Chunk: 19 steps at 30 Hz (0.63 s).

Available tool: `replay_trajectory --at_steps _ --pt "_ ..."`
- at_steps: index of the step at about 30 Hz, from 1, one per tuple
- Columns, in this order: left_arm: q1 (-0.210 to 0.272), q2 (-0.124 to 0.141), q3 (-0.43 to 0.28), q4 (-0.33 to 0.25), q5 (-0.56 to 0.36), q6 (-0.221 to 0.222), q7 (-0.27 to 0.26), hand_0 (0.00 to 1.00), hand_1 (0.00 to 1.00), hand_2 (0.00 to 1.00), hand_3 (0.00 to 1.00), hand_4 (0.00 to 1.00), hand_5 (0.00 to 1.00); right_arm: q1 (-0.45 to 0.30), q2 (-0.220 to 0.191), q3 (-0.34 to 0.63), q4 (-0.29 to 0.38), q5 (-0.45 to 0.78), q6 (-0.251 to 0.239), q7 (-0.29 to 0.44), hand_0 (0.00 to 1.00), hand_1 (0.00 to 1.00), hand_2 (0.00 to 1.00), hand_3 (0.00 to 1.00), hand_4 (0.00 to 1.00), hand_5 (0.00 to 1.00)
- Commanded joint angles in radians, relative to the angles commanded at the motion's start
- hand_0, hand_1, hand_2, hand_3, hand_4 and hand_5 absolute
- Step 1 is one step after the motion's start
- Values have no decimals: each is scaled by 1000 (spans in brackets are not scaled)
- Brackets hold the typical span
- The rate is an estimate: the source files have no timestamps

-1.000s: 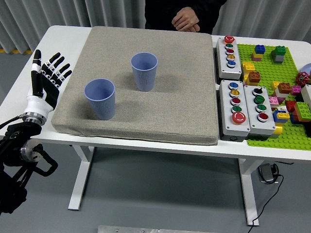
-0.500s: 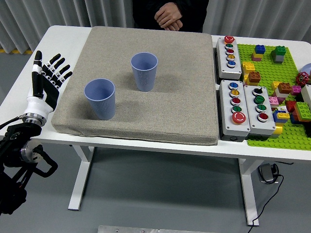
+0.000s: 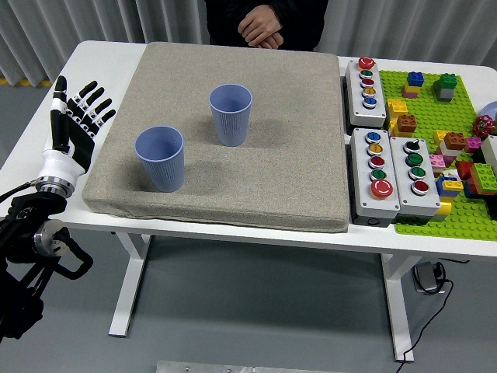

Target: Pick cup pour cup place

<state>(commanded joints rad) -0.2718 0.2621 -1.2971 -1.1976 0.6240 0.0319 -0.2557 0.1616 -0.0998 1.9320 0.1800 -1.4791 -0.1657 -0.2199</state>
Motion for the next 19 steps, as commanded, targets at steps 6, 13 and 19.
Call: replay_trajectory --at_steps 6,13,19 --pt "0 1 -1 -3 -1 0 0 776 809 872 803 855 998 0 0 4 0 -6 2 -1 695 617 589 587 2 246" --pt "0 3 -1 -8 1 1 1 776 809 873 803 854 998 1 1 4 0 -4 1 -1 695 617 589 587 2 246" --pt "-3 8 11 -18 2 4 1 776 809 870 802 852 998 3 2 0 0 0 0 -3 694 617 590 587 2 247"
